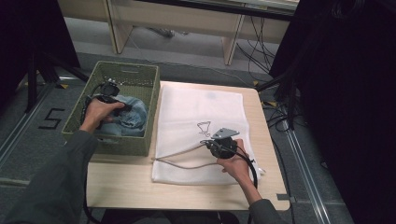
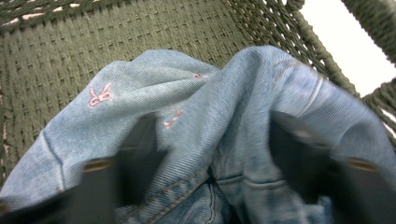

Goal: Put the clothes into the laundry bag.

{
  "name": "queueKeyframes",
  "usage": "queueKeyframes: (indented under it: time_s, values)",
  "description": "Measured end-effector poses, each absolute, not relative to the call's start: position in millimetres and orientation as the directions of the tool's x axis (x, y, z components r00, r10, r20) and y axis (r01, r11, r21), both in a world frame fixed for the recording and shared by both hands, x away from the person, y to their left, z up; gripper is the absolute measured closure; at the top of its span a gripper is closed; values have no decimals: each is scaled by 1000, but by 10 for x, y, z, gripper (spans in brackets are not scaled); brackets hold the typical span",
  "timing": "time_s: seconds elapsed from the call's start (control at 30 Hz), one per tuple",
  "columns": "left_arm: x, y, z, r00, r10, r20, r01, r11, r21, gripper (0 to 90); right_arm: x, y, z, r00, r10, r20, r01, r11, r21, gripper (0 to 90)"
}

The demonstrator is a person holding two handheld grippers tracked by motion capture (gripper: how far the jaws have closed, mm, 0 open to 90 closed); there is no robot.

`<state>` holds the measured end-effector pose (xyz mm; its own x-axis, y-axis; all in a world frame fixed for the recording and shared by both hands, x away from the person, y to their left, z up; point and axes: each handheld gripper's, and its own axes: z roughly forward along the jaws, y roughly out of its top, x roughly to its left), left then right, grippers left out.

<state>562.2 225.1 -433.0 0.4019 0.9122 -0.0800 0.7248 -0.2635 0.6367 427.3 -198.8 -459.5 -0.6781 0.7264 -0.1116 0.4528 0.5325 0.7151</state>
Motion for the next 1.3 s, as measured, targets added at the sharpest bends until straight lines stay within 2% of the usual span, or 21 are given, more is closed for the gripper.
queueKeyframes:
  time_s: [0.03,0.07,0.2,0.37,0.43,0.47,0.57,0.6,0.7,0.87,0.9,0.93,1.03,1.07,1.1,1.17,1.3]
  values:
    - [5622,2251,-4330,402,912,-80,725,-263,637,181,4273,-1988,-4595,-678,726,-112,453,533,715,862]
    - [5613,2278,-4355,411,904,-121,744,-255,618,158,4277,-1989,-4600,-679,726,-112,454,534,714,862]
    - [5604,2294,-4386,412,899,-148,746,-240,621,156,4278,-1988,-4603,-679,726,-107,457,533,712,862]
    - [5597,2201,-4556,418,891,-178,776,-248,579,139,4274,-1981,-4611,-680,726,-109,458,535,710,862]
    - [5594,2167,-4583,453,873,-181,771,-282,571,66,4280,-1987,-4610,-684,719,-118,450,544,708,862]
    - [5574,2113,-4590,502,848,-171,763,-340,550,0,4280,-1986,-4612,-684,719,-119,450,545,708,862]
    - [5574,2087,-4596,508,848,-151,757,-357,547,0,4284,-1990,-4610,-688,716,-117,452,549,703,862]
    - [5586,2069,-4630,501,859,-106,758,-376,533,0,4284,-1984,-4617,-684,720,-118,452,545,706,862]
    - [5618,2006,-4711,491,870,-56,758,-394,520,0,4275,-1976,-4612,-684,720,-118,452,546,705,861]
    - [5675,1998,-4820,451,892,-45,782,-370,501,0,4271,-1973,-4612,-682,722,-118,452,543,708,860]
    - [5698,1991,-4835,425,905,-10,797,-369,478,117,4270,-1970,-4615,-684,719,-119,451,546,706,860]
    - [5698,1991,-4835,425,905,-10,797,-369,478,173,4270,-1970,-4615,-684,719,-119,451,546,706,860]
    - [5700,1975,-4815,408,912,36,803,-377,461,457,4270,-1971,-4613,-687,717,-116,453,548,703,860]
    - [5692,1979,-4814,399,916,43,802,-371,468,457,4270,-1971,-4613,-687,717,-116,453,548,703,860]
    - [5689,1982,-4808,397,917,43,802,-369,470,559,4268,-1970,-4617,-685,720,-114,454,544,706,860]
    - [5682,1998,-4784,385,921,57,801,-364,476,629,4268,-1970,-4619,-686,719,-114,455,546,704,860]
    - [5680,2020,-4726,358,932,58,793,-336,508,678,4273,-1974,-4619,-684,721,-111,454,540,708,860]
